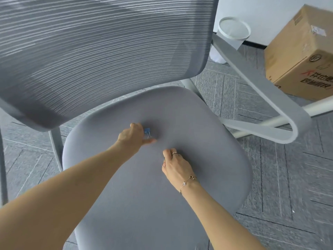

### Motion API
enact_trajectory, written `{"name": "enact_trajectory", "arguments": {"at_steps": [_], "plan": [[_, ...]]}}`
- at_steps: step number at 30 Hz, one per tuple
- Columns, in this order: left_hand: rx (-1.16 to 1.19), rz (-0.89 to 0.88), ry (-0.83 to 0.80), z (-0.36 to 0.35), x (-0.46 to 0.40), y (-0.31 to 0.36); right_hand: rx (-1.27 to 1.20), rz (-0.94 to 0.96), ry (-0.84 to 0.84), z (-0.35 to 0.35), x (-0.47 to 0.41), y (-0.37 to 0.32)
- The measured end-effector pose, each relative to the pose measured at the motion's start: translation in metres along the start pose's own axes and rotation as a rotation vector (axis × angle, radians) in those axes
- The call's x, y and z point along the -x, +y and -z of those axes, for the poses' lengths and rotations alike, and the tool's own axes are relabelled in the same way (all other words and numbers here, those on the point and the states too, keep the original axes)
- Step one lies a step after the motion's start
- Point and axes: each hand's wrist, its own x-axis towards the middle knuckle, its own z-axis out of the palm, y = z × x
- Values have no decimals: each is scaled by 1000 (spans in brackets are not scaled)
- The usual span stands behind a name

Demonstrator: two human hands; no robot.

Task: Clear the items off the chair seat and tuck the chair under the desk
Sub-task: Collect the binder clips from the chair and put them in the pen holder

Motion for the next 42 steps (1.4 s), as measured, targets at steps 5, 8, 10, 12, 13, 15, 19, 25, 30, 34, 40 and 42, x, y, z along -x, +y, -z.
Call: {"name": "enact_trajectory", "arguments": {"at_steps": [5,8,10,12,13,15,19,25,30,34,40,42], "plan": [[-2,10,50,-10,1,8,17,-6,-108,-7,3,3],[-40,39,40,-11,1,14,-46,-74,-114,3,4,2],[-19,38,30,-9,0,14,-65,-91,-127,7,2,2],[-74,0,27,-7,1,14,-96,-111,-161,10,3,2],[-116,3,13,-7,3,14,-151,-119,-158,10,4,2],[-146,22,12,-9,8,12,-216,-178,-205,12,7,3],[-140,38,-10,-14,22,7,-109,-257,-249,21,7,5],[-10,-79,-50,-8,55,-13,-286,-407,-340,63,34,16],[139,-60,-131,23,103,-10,-382,-440,-304,131,53,15],[161,-70,-132,58,147,16,-366,-417,-304,196,58,22],[207,-103,-142,109,195,67,-361,-428,-322,282,79,46],[188,-160,-112,124,215,85,-350,-429,-320,308,96,56]]}}
